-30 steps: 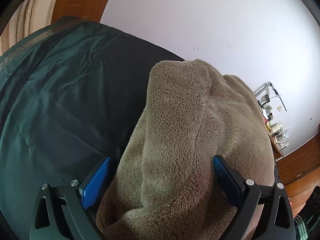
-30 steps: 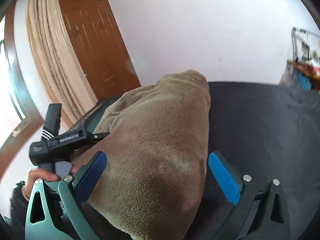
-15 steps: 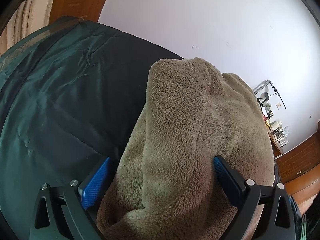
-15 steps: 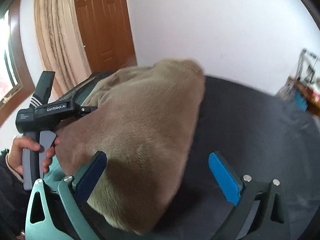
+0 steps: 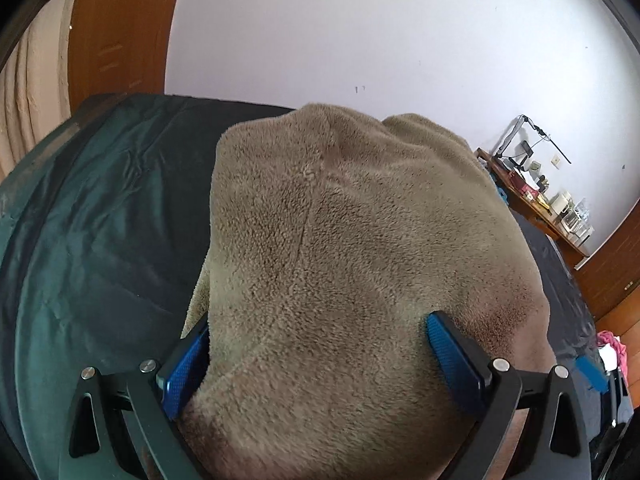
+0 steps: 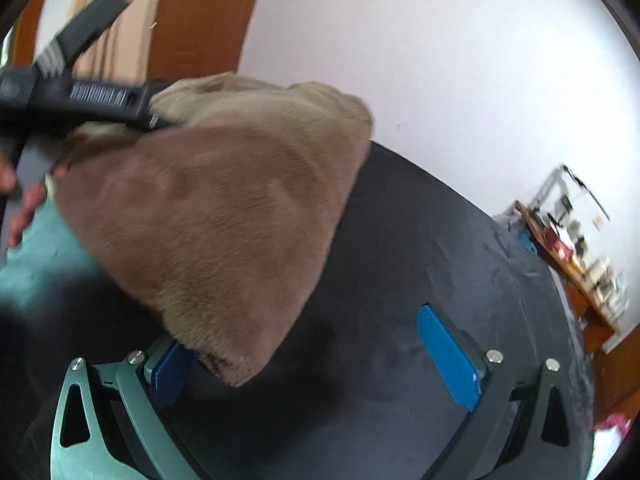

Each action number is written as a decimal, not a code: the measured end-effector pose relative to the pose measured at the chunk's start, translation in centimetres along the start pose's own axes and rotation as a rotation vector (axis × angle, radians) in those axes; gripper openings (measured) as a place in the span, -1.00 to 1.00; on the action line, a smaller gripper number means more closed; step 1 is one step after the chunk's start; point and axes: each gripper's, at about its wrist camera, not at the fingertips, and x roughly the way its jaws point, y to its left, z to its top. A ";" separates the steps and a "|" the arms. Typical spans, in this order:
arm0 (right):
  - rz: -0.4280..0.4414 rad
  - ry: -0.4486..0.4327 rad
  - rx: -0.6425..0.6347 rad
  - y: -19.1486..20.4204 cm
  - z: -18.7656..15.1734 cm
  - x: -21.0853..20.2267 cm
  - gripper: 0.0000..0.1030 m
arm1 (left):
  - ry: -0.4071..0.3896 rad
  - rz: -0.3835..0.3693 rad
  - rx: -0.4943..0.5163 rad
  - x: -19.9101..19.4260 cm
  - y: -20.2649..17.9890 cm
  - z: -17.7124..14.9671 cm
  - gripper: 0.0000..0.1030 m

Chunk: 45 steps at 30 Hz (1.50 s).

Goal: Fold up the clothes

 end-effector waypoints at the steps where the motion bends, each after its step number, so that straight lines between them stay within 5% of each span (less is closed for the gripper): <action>1: -0.004 0.007 0.010 -0.3 -0.1 0.1 0.99 | 0.010 -0.007 0.000 0.1 0.0 -0.1 1.00; 11: -0.034 0.063 0.103 -3.3 -0.7 0.9 0.99 | 0.023 -0.009 0.015 1.2 0.4 0.6 1.00; 23: 0.170 -0.139 0.120 -2.0 2.5 -5.0 0.99 | 0.051 -0.039 -0.022 -0.9 0.9 0.8 1.00; 26: 0.156 -0.175 0.094 -0.4 4.3 -4.7 0.99 | 0.058 -0.049 -0.027 -1.0 1.3 0.9 1.00; 30: 0.051 -0.065 -0.001 1.9 4.8 -0.4 0.99 | 0.067 -0.061 -0.033 -1.0 1.5 1.0 1.00; 33: 0.052 0.021 0.003 1.9 4.0 2.8 0.99 | 0.074 -0.061 -0.028 -1.0 1.6 0.9 1.00; 39: 0.058 0.023 0.004 1.9 3.5 3.4 0.99 | 0.051 -0.094 -0.052 -3.2 2.9 1.2 1.00; 45: 0.069 0.016 0.033 1.9 2.8 3.2 0.99 | -0.044 -0.160 -0.252 -5.6 8.8 3.2 1.00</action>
